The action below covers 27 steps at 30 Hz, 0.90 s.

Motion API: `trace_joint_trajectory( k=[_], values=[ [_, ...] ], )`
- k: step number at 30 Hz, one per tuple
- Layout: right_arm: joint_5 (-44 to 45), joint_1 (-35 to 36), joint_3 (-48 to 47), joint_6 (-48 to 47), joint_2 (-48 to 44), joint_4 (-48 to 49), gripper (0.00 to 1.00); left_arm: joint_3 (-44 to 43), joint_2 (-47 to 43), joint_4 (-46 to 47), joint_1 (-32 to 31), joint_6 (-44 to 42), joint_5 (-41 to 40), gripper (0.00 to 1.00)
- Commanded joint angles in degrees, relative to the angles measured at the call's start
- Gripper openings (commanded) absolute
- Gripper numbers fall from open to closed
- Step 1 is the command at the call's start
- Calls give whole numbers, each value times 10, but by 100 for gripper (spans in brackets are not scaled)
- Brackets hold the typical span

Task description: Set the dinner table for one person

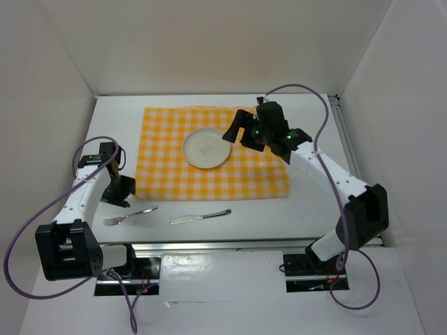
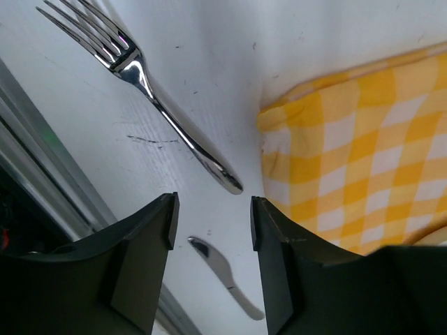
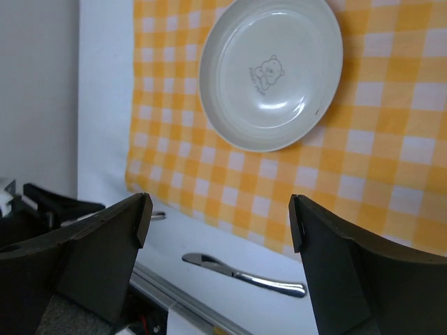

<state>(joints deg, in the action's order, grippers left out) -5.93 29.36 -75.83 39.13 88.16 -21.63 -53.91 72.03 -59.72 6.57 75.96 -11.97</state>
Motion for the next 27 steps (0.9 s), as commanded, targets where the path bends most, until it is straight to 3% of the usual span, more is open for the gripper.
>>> trace_joint_trajectory(
  k=[1, 3, 7, 10, 13, 20, 27],
  values=[
    [-11, -2, 34, -26, -55, -18, 92, -20, 9, -29, 7, 109, -21, 63],
    [-17, -7, 41, -32, -71, -27, 93, -11, 9, -29, 7, 131, -10, 64],
    [-45, -18, 47, -55, -94, -51, 93, 25, 28, -18, 1, 177, 4, 87],
    [-64, -31, 58, -63, -99, -56, 93, 37, 33, -13, 1, 197, 15, 93],
    [-78, -43, 69, -76, -105, -61, 93, 43, 51, -21, -5, 233, 9, 86],
    [-99, -65, 76, -97, -105, -61, 93, 49, 115, -31, -16, 267, -11, 82],
    [-110, -70, 82, -97, -93, -61, 93, 100, 86, 36, -16, 270, -23, 81]
  ],
)
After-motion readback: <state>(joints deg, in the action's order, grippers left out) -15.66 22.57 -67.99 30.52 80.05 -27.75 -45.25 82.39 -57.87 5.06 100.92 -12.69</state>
